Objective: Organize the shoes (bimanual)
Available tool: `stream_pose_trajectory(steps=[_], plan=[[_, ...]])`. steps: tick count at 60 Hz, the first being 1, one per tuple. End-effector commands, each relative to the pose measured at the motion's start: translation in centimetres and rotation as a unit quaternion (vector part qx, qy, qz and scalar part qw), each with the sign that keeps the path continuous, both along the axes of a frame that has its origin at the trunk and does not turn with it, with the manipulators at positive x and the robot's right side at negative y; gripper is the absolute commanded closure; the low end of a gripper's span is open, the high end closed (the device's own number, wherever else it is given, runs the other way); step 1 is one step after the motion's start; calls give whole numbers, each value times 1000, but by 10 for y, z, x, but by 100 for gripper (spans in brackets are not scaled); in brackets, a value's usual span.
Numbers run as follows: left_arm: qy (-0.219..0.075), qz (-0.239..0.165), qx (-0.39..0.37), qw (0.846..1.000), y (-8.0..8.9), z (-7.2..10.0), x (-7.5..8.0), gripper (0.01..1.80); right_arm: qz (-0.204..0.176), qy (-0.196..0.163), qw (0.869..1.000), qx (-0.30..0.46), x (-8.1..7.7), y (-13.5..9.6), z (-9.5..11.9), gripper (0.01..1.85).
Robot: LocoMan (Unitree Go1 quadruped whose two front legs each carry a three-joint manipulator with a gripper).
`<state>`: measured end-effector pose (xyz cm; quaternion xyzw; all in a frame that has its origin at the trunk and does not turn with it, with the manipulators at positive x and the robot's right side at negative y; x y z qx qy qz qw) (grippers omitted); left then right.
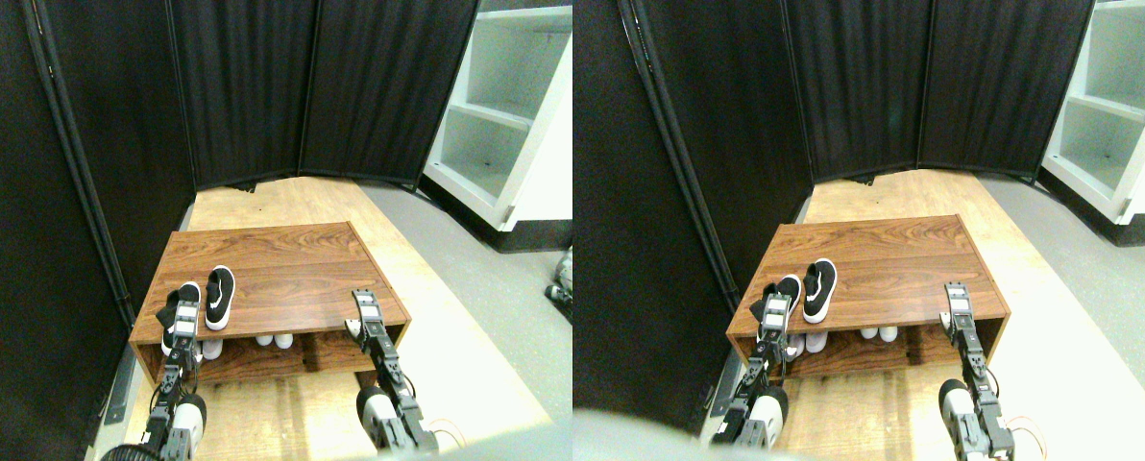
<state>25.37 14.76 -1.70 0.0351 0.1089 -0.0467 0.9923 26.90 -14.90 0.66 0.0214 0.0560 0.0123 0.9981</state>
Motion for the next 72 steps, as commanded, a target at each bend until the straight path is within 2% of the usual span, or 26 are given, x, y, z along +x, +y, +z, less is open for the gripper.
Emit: stream_pose_trajectory(steps=[1, 7, 14, 17, 22, 24, 27, 32, 41, 52, 59, 60, 67, 70, 72], plan=[[-21, -9, -10, 1000, -6, 4, -2, 97, 0, -21, 1000, 2, 3, -1, 4, 138], [-34, -8, -22, 999, -10, 6, -9, 102, 6, -39, 999, -1, 5, -3, 4, 140], [-44, -12, -31, 998, -14, 9, -17, 99, -1, -36, 999, 5, 7, -5, 4, 137], [-56, -20, -49, 997, -14, 8, -19, 97, 5, -44, 999, 3, 9, -6, 3, 137], [-82, -9, -87, 993, -12, 4, -21, 91, 4, -60, 998, 25, 10, -7, 0, 135], [-91, 7, -106, 990, -9, 1, -20, 84, 4, -82, 995, 58, 10, -8, -3, 132], [-101, 14, -115, 988, -8, -1, -20, 79, -2, -95, 991, 91, 11, -8, -5, 130], [-123, 44, -151, 980, -4, -4, -22, 67, -27, -130, 979, 152, 10, -9, -9, 121], [-150, 81, -185, 968, -3, -5, -26, 64, -39, -144, 961, 234, 11, -11, -10, 122], [-177, 145, -292, 929, -2, -6, -29, 66, -35, -161, 936, 312, 12, -16, -10, 127], [-185, 169, -315, 915, 1, -6, -30, 59, -35, -162, 933, 321, 12, -18, -8, 127], [-188, 176, -331, 908, 2, -6, -30, 54, -34, -161, 932, 323, 12, -19, -7, 127], [-190, 179, -377, 889, 5, -6, -31, 52, -35, -162, 930, 327, 13, -20, -7, 125], [-186, 184, -390, 883, 7, -4, -31, 53, -36, -162, 929, 332, 14, -20, -8, 125], [-176, 190, -411, 874, 8, -4, -32, 51, -37, -163, 928, 333, 15, -21, -8, 125]])
